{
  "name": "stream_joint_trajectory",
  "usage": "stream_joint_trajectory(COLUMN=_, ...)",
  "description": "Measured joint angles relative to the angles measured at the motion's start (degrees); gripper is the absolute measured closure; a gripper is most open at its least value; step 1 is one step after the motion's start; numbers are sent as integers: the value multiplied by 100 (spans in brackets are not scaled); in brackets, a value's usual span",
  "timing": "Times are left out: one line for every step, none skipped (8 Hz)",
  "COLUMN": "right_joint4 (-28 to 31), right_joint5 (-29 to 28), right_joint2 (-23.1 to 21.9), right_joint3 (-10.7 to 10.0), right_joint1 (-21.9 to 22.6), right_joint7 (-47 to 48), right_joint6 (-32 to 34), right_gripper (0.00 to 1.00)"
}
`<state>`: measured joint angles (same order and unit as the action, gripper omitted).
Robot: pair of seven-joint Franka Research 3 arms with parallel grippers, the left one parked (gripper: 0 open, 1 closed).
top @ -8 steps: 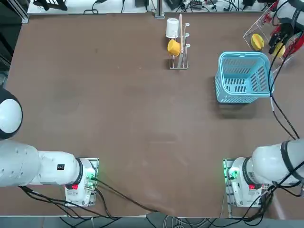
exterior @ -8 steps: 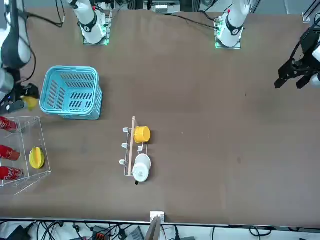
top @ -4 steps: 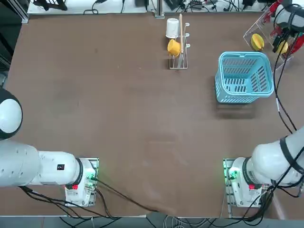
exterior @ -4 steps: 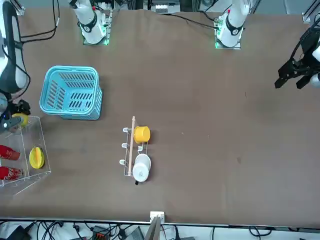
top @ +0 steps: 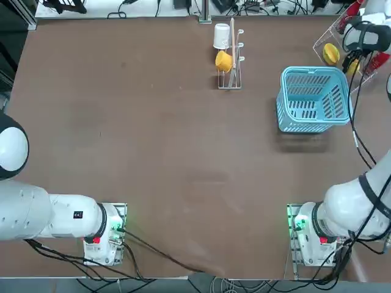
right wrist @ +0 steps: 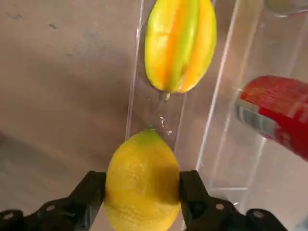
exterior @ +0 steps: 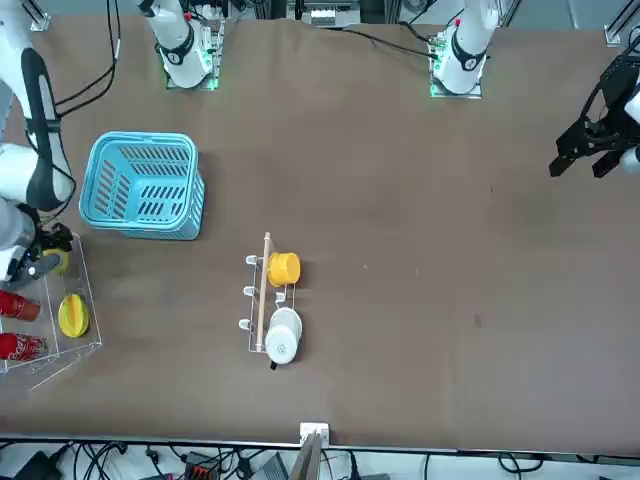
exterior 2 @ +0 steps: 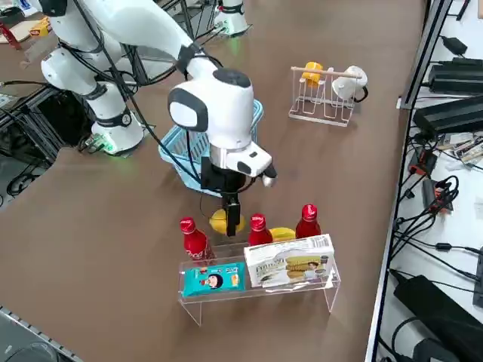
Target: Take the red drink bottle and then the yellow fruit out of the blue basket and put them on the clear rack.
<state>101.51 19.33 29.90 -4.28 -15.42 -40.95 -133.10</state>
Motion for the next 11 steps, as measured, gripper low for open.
stream_joint_trajectory(right_joint4=-41, right_joint5=5, right_joint2=118, right_joint3=1, right_joint1=-4, right_joint7=-2, right_joint6=-101, right_gripper=13)
stream_joint_trajectory(right_joint4=-66, right_joint5=5, right_joint2=187, right_joint3=3, right_joint1=-4, right_joint7=-2, right_joint6=-126, right_gripper=13)
stream_joint_trajectory(right_joint4=-75, right_joint5=6, right_joint2=246, right_joint3=3, right_joint1=-5, right_joint7=-2, right_joint6=-145, right_gripper=13)
stream_joint_trajectory(right_joint4=-78, right_joint5=6, right_joint2=303, right_joint3=3, right_joint1=-8, right_joint7=-2, right_joint6=-213, right_gripper=13)
stream_joint_trajectory(right_joint4=-86, right_joint5=7, right_joint2=359, right_joint3=3, right_joint1=-12, right_joint7=-3, right_joint6=-298, right_gripper=13)
stream_joint_trajectory(right_joint4=-95, right_joint5=8, right_joint2=397, right_joint3=3, right_joint1=-13, right_joint7=-6, right_joint6=-329, right_gripper=13)
stream_joint_trajectory(right_joint4=-103, right_joint5=9, right_joint2=410, right_joint3=3, right_joint1=-14, right_joint7=-8, right_joint6=-335, right_gripper=13)
stream_joint_trajectory(right_joint4=-105, right_joint5=9, right_joint2=411, right_joint3=3, right_joint1=-17, right_joint7=-9, right_joint6=-336, right_gripper=13)
stream_joint_trajectory(right_joint4=-105, right_joint5=9, right_joint2=419, right_joint3=3, right_joint1=-26, right_joint7=-11, right_joint6=-336, right_gripper=13)
stream_joint_trajectory(right_joint4=-105, right_joint5=9, right_joint2=428, right_joint3=2, right_joint1=-43, right_joint7=-13, right_joint6=-336, right_gripper=13)
stream_joint_trajectory(right_joint4=-105, right_joint5=9, right_joint2=435, right_joint3=2, right_joint1=-77, right_joint7=-18, right_joint6=-336, right_gripper=13)
